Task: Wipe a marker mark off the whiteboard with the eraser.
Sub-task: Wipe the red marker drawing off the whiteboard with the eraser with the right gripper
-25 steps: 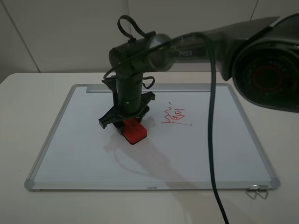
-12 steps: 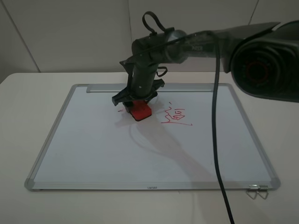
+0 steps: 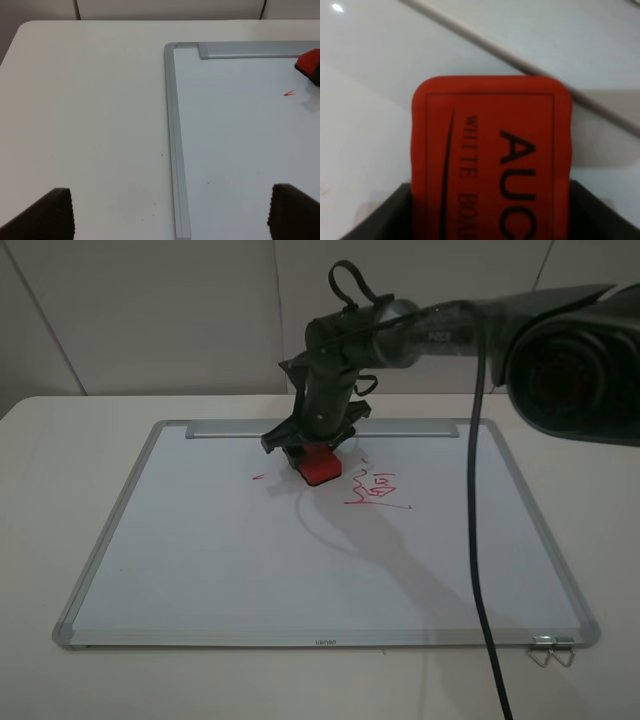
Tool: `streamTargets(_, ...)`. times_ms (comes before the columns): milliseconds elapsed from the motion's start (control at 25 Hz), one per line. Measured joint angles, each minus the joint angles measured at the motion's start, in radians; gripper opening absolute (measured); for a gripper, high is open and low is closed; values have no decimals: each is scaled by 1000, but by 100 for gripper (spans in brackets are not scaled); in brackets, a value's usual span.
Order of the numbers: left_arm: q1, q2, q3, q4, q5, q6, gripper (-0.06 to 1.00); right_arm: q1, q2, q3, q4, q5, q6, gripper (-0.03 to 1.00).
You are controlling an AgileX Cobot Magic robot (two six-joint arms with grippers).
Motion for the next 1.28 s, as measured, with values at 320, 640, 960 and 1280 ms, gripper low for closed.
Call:
streamTargets(320,0,0,0,0,0,0,77,100,1,0,-13,-6,-12,50)
streamTargets(640,0,0,0,0,0,0,77,200,2,0,17,-8,-40,50)
streamTargets(960,0,0,0,0,0,0,77,237,2,0,39,2,-45,50)
streamTargets(1280,0,0,0,0,0,0,77,217,-15,3,56,40,-47,50)
